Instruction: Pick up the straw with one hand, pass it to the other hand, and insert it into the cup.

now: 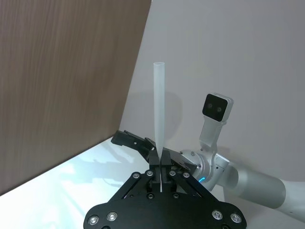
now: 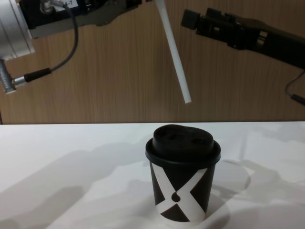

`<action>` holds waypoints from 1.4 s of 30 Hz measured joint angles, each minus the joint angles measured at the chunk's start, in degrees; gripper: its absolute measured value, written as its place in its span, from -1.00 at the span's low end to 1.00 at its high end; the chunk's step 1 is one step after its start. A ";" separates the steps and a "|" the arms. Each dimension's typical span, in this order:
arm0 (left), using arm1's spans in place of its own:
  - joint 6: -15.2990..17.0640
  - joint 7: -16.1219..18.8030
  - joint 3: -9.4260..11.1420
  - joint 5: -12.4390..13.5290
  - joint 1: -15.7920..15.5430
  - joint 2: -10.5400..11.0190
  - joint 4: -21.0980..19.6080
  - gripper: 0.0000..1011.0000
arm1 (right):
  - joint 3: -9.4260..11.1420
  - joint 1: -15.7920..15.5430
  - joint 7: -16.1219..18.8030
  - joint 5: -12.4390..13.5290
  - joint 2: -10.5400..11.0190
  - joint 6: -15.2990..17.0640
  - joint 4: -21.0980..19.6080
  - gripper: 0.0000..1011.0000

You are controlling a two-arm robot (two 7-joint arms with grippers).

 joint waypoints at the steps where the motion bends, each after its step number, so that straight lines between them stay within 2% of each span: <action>1: 0.04 -0.03 -0.03 -0.12 0.01 0.09 -0.01 -0.96 | 0.00 -0.02 -0.03 -0.01 0.01 0.00 -0.03 0.98; 12: 0.53 -0.38 -0.08 -1.17 0.02 1.17 -0.21 -0.96 | -0.06 -0.23 -0.38 -0.18 0.13 0.07 -0.25 0.98; 25: 1.49 -1.03 1.72 -1.37 -0.58 1.65 -0.23 -0.96 | -0.07 -0.32 -0.49 -0.25 0.20 0.07 -0.34 0.98; 42: 0.93 0.02 4.53 0.99 -1.38 1.52 -0.23 -0.96 | -0.07 -0.37 -0.56 -0.26 0.22 0.07 -0.39 0.98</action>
